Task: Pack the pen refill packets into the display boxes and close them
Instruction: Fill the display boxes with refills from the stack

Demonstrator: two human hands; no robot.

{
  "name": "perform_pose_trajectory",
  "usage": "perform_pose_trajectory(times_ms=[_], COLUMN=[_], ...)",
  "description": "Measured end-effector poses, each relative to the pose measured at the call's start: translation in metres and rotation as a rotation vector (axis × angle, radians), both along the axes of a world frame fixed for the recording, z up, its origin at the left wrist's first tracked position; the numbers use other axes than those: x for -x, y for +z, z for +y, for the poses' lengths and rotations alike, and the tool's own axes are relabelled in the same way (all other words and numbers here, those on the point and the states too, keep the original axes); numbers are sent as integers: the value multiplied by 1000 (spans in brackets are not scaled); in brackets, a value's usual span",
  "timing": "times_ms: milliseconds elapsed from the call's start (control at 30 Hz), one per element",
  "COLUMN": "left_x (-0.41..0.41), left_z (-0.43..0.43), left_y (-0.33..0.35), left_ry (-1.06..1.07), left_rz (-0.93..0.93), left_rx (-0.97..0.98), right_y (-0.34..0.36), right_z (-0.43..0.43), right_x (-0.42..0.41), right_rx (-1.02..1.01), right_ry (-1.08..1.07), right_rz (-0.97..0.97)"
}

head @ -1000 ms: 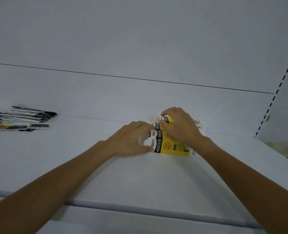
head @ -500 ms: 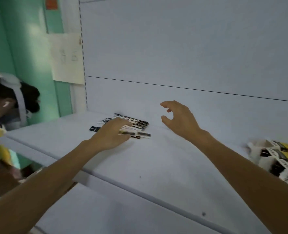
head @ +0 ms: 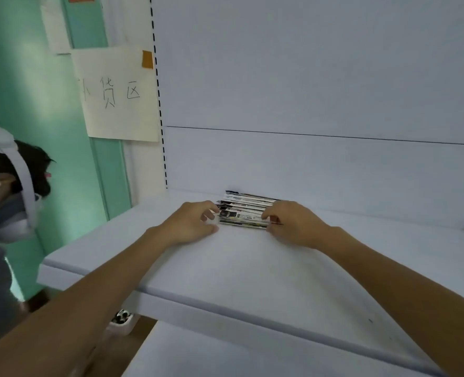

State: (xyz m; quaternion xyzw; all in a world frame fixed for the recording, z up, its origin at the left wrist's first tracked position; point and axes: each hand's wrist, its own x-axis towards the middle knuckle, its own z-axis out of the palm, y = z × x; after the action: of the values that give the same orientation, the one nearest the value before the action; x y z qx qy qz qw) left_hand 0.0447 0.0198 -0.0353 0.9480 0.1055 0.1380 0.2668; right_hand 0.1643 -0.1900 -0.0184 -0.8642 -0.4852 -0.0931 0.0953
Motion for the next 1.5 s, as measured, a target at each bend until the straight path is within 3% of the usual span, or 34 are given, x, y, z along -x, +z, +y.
perform_pose_trajectory(times_ms=[167,233,367,533,733,900,1000,1067,1100,1133,1200,1300,1433,1500], left_x=[-17,-21,-25,-23,-16,-17,-17,-16,-14,-13,-13,-12,-9,-12], left_z=[-6,-8,-4,-3,7,7,-6,-24,-34,-45,-59,-69,-64,-56], left_y=[1,2,-6,-7,-7,-5,5,11,14,15,14,11,12,14], left_ry=[-44,-66,-133,-147,10,169,163,40,-23,-71,-142,-273,-227,-186], left_rz=[-204,-165,-32,-95,-149,-248,-295,-223,-169,-129,-111,-115,-150,-187], left_rx=[128,140,-16,-118,-173,55,414,724,791,768,509,167,91,122], right_y=[11,9,-6,-5,0,4,9,14,18,21,25,23,40,46], right_z=[-15,-25,-35,-33,-19,-12,-6,0,5,10,17,26,26,20], right_x=[-1,-5,-5,-1,8,12,10,12,14,18,25,31,34,31], right_rx=[-127,-109,-65,-123,-313,-516,-560,-622,-630,-619,-588,-619,-1044,-1135], right_ry=[-119,-183,-210,-165,-166,-251,-313,-314,-308,-303,-288,-257,-106,-41], right_rz=[-12,29,222,190,220,260,305,421,482,539,592,529,678,809])
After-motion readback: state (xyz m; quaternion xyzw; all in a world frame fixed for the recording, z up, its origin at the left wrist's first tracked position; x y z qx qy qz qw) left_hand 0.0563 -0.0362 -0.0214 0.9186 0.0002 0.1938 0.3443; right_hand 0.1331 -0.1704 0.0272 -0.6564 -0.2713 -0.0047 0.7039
